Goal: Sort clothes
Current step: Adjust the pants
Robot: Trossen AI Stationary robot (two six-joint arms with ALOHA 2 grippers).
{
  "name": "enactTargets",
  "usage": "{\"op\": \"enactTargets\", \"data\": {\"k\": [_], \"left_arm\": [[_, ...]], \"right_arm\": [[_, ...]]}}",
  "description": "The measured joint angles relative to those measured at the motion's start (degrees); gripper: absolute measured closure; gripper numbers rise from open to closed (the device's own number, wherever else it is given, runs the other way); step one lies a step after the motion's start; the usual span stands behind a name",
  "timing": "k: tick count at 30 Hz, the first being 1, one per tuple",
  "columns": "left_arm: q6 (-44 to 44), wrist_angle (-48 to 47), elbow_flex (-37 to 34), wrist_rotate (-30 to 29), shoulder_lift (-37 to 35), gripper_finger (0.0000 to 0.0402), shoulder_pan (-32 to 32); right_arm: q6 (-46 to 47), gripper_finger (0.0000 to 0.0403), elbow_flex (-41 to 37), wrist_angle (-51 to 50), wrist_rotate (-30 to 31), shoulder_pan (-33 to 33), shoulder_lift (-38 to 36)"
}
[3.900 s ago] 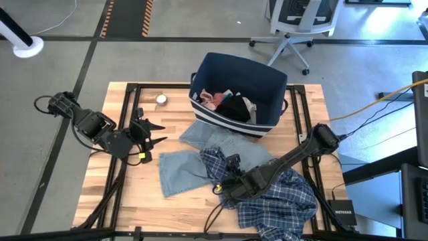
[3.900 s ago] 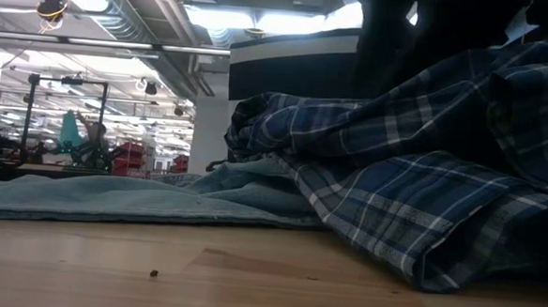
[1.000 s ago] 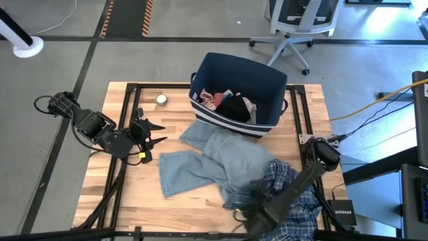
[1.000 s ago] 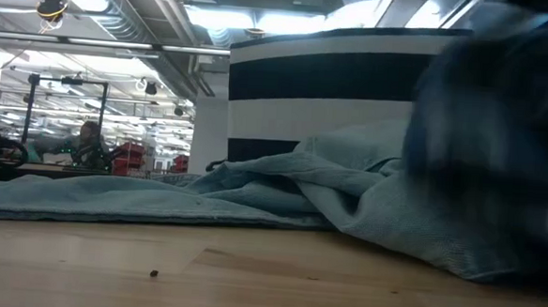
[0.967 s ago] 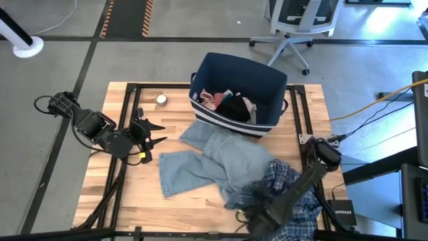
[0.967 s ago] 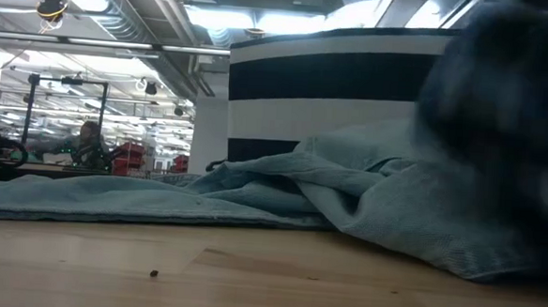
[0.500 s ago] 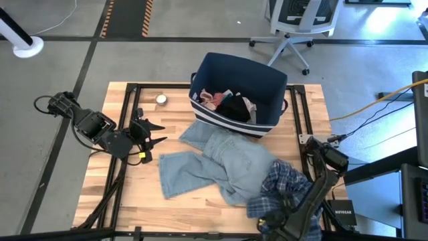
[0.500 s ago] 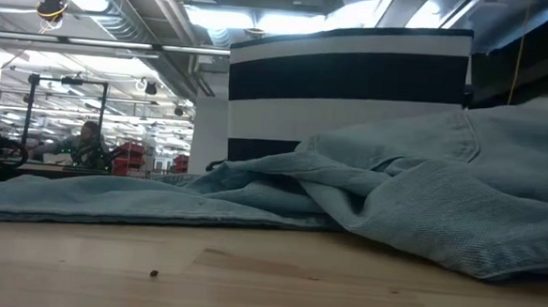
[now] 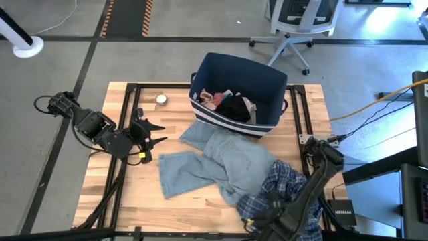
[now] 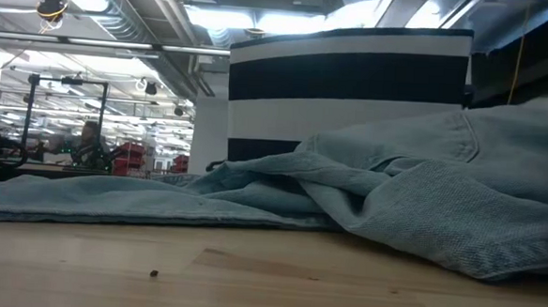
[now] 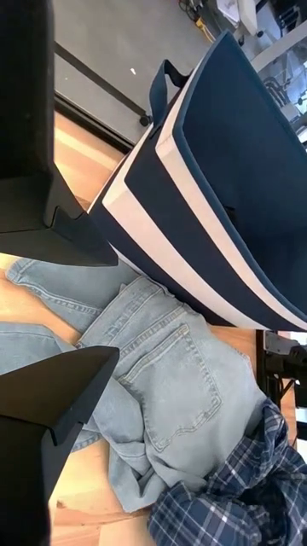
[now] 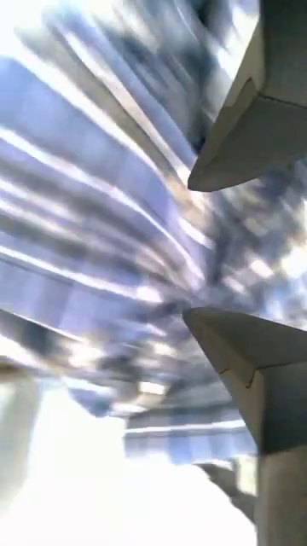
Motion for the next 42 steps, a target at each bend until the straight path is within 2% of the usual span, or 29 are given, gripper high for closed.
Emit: {"op": "enactTargets", "data": {"k": [6,9,15,21,24,29,33,38,42], "left_arm": [[0.0,0.0,0.0,0.0,0.0,0.0244,0.0],[0.0,0.0,0.0,0.0,0.0,0.0244,0.0],[0.1,0.0,0.0,0.0,0.0,0.0244,0.0],[0.1,0.0,0.0,0.0,0.0,0.0244,0.0],[0.4,0.0,0.0,0.0,0.0,0.0244,0.0],[0.5,0.0,0.0,0.0,0.0,0.0244,0.0],[0.4,0.0,0.0,0.0,0.0,0.0244,0.0],[0.4,0.0,0.0,0.0,0.0,0.0244,0.0],[0.4,0.0,0.0,0.0,0.0,0.0244,0.0]], "right_arm": [[-6.5,0.015,3.2,-0.3,22.2,-4.4,0.0],[-11.6,0.015,1.9,-2.0,27.1,-7.6,0.0],[-18.6,0.015,-5.9,-3.8,26.6,-14.9,0.2],[-22.4,0.015,-16.9,-1.0,17.0,-21.4,0.2],[-26.8,0.015,-21.1,9.1,16.3,-22.9,0.2],[-32.9,0.015,-25.7,38.7,17.1,-25.4,0.2],[-36.0,0.015,-27.6,55.5,21.1,-27.3,0.1],[-43.5,0.015,-27.5,67.5,22.4,-28.3,0.1],[-47.6,0.015,-23.1,62.2,22.4,-28.2,-0.4]]}}
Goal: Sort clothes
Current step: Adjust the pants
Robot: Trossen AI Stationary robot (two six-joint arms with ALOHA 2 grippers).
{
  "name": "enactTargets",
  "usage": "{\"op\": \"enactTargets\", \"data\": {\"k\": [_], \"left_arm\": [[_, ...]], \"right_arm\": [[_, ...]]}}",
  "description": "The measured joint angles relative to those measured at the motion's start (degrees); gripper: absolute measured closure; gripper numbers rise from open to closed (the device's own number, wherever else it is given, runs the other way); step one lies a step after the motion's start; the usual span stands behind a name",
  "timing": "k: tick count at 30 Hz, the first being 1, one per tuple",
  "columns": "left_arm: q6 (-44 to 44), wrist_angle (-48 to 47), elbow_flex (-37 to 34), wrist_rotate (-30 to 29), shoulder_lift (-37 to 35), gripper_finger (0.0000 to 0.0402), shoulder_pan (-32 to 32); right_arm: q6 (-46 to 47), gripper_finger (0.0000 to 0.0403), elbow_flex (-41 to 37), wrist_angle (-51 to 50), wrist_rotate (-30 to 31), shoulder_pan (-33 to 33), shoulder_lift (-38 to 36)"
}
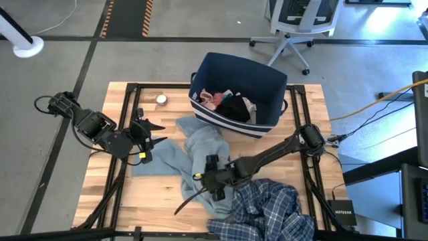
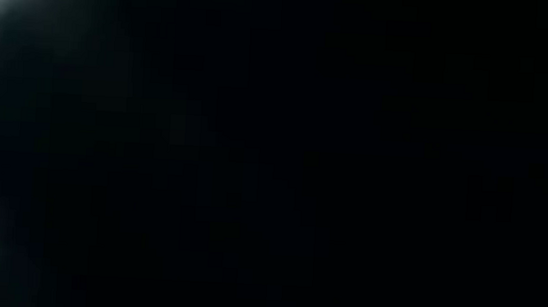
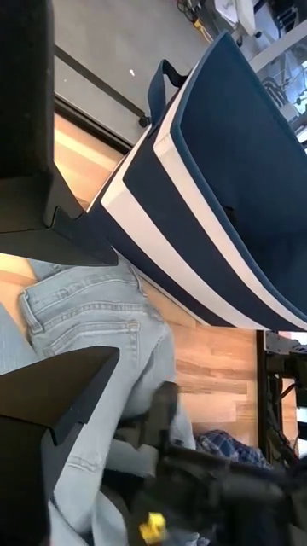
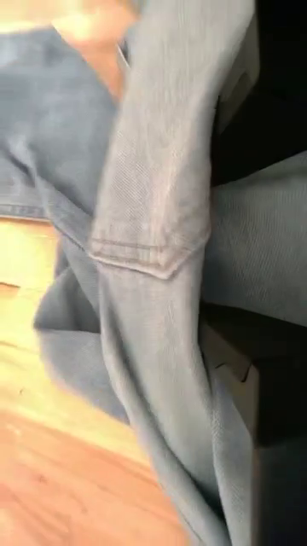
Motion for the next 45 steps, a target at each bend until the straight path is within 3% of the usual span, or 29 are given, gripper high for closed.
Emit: {"op": "enactTargets", "data": {"k": [8,13,25,30,36,40,45], "left_arm": [[0.3,1.2,-1.4,0.0,0.0,0.0244,0.0],[2.7,4.8,-4.7,0.0,0.1,0.0244,0.0],[1.0,6.3,-7.5,0.0,0.0,0.0244,1.7],[-0.6,6.1,-7.8,7.5,0.0,0.0244,3.6],[-0.4,5.9,-10.6,10.9,0.0,0.0244,7.5],[0.5,6.2,-12.0,14.3,0.0,0.0244,10.2],[0.6,6.3,-12.5,14.4,0.0,0.0244,12.4]], "right_arm": [[-1.0,0.015,16.7,-24.7,4.9,3.9,-1.4],[1.8,0.015,23.3,-31.3,5.1,8.8,-1.6],[20.6,0.015,24.4,-52.6,11.7,17.4,-1.3],[24.2,0.015,24.4,-58.6,13.7,18.6,-1.3],[25.0,0.015,24.4,-61.0,13.6,17.9,-1.1],[26.4,0.015,24.3,-60.6,8.9,18.0,-1.2],[28.7,0.015,24.3,-50.7,5.1,18.9,-1.3]]}}
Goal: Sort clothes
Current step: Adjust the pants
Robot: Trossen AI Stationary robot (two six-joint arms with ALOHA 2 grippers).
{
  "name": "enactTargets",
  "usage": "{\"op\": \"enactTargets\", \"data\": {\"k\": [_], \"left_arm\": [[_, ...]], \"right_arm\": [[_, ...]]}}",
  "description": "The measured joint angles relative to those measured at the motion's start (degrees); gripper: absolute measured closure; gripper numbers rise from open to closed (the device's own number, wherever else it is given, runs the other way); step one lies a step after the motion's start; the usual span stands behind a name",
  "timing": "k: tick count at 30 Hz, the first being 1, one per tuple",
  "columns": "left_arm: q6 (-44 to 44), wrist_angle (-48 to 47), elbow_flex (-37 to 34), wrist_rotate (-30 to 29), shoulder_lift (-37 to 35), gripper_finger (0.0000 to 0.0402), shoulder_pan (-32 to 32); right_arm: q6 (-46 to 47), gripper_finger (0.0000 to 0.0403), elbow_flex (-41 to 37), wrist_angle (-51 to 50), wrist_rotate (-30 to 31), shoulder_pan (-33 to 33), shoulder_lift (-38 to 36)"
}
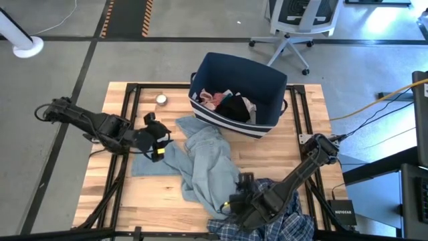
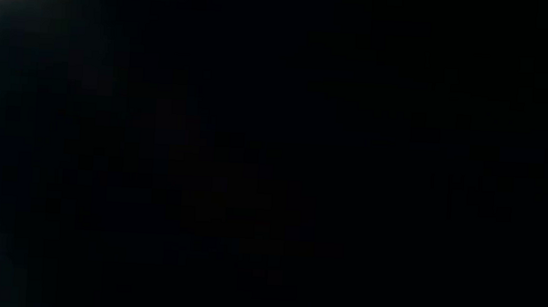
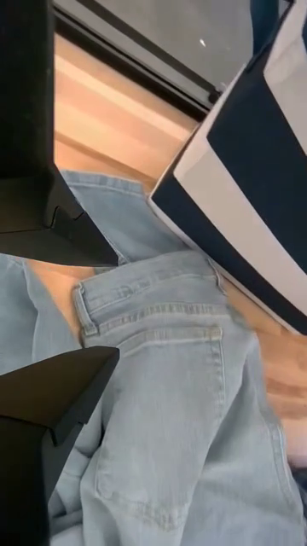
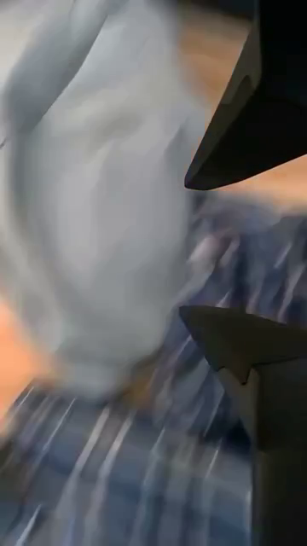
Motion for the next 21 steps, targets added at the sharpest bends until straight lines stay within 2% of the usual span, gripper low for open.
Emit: {"op": "enactTargets", "data": {"k": [6,13,16,21], "left_arm": [[0.0,0.0,0.0,0.0,0.0,0.0244,0.5],[0.4,0.0,0.0,-0.1,0.0,0.0244,0.5],[1.4,0.2,0.0,-0.2,0.0,0.0244,0.5],[1.4,0.2,0.0,-0.5,0.0,0.0244,0.5]], "right_arm": [[-0.1,0.015,0.0,15.8,-6.4,3.1,3.4],[5.3,0.015,0.0,26.5,-10.1,8.3,8.2],[6.4,0.015,0.0,25.5,-12.6,9.0,10.4],[6.5,0.015,0.0,14.9,-14.8,8.4,13.9]]}}
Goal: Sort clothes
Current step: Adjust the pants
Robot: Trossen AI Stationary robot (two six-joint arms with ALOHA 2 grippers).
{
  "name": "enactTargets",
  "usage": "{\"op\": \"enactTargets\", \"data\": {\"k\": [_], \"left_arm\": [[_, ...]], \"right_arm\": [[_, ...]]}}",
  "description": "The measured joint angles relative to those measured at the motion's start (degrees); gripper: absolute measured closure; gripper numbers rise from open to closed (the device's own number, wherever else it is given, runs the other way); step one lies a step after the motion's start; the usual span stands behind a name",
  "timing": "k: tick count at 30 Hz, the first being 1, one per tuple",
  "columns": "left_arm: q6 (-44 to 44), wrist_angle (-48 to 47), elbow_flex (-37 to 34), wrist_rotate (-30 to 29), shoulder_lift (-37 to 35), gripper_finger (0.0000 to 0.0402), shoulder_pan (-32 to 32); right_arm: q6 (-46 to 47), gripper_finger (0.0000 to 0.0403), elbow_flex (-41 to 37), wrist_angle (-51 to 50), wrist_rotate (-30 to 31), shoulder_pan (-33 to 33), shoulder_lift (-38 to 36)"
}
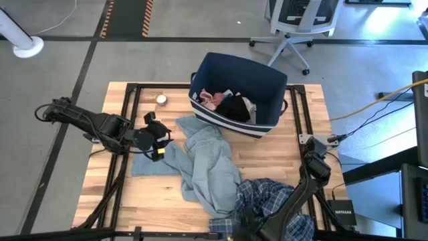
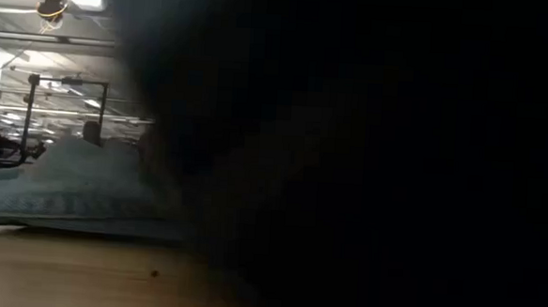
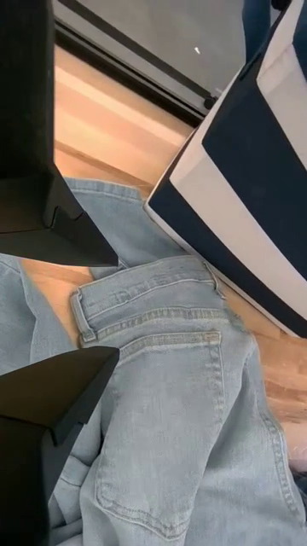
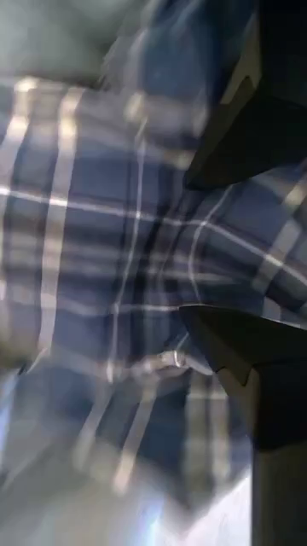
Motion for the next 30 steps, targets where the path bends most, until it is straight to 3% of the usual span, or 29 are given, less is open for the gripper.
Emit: {"op": "enactTargets", "data": {"k": [8,14,19,23,27,30], "left_arm": [[0.2,0.0,0.0,0.0,0.0,0.0244,0.0],[0.4,0.0,0.0,-0.3,0.0,0.0244,0.3],[0.2,0.0,0.0,-0.5,0.0,0.0244,0.4],[0.2,0.0,0.0,-0.5,0.0,0.0244,0.4],[0.3,0.0,0.0,-0.5,0.0,0.0244,0.4],[0.2,0.0,0.0,-0.5,0.0,0.0244,0.4]], "right_arm": [[4.8,0.015,0.0,-30.7,0.2,0.2,-0.2],[7.1,0.015,-5.2,-27.9,-0.9,0.9,-1.9],[6.3,0.015,-6.3,-25.3,-10.0,2.4,-1.9],[7.8,0.015,-2.5,-26.6,-16.5,3.8,-1.9],[10.4,0.015,3.6,-27.2,-15.3,3.8,-2.0],[11.8,0.015,8.8,-27.2,-10.0,3.0,-2.0]]}}
